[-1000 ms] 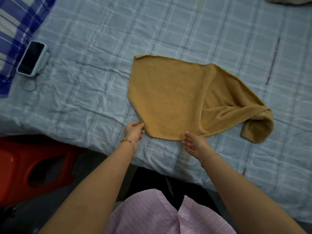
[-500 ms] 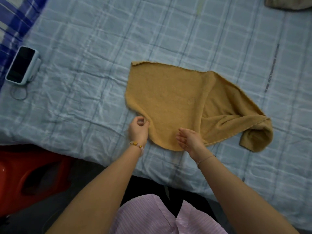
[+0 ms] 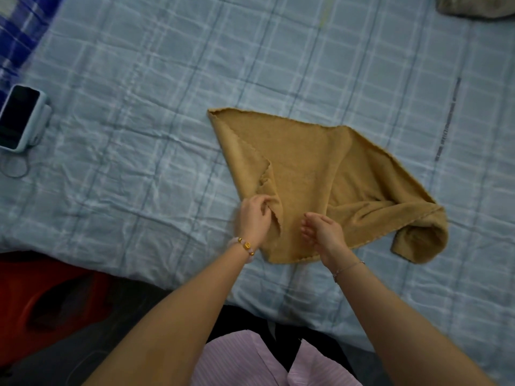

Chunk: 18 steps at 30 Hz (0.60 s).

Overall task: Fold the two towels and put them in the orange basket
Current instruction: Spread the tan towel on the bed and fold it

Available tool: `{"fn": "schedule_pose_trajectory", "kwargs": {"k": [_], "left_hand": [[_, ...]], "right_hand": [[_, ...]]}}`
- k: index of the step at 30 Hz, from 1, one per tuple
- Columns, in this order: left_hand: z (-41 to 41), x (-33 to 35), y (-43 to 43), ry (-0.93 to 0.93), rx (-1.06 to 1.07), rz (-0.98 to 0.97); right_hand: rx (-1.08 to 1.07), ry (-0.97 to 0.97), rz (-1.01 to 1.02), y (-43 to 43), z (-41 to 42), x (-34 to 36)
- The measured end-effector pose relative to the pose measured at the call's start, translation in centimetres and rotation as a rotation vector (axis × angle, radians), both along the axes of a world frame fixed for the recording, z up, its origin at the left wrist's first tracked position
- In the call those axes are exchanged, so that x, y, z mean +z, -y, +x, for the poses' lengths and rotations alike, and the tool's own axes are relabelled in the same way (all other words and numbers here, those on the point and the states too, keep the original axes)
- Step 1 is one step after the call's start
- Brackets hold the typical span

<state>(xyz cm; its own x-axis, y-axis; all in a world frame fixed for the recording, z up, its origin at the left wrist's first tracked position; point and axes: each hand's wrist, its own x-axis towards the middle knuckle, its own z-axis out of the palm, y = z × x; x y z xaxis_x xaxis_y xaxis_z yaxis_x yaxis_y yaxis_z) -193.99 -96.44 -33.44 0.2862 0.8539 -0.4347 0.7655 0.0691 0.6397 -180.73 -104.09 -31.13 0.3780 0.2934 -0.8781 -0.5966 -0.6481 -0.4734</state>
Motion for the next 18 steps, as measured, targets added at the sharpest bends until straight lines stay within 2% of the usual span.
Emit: {"fn": "schedule_pose_trajectory", "kwargs": {"k": [2,4,9,12,18], "left_hand": [[-0.9,-0.5,-0.8,-0.052,0.132,0.037],[-1.5,-1.3,-1.9,-0.075,0.183,-0.017],[-0.3,-2.2,-3.6,-0.111,-0.041,-0.166],[0.4,-2.1,-3.8,-0.165,-0.06,-0.149],[-1.8,-1.0,-3.1,0.022,0.268,-0.114]], "right_hand": [[0.0,-0.009,0.006,-0.2,0.2,-0.1],[-0.012,-0.021,0.019,-0.3,0.2,-0.3],[0.002,-0.02,0.012,-0.3,-0.1,-0.6],[-0.001,-0.021,0.009,-0.2,-0.1,-0.4],[0.022,-0.015,0.002,0.6,0.0,0.0]]}}
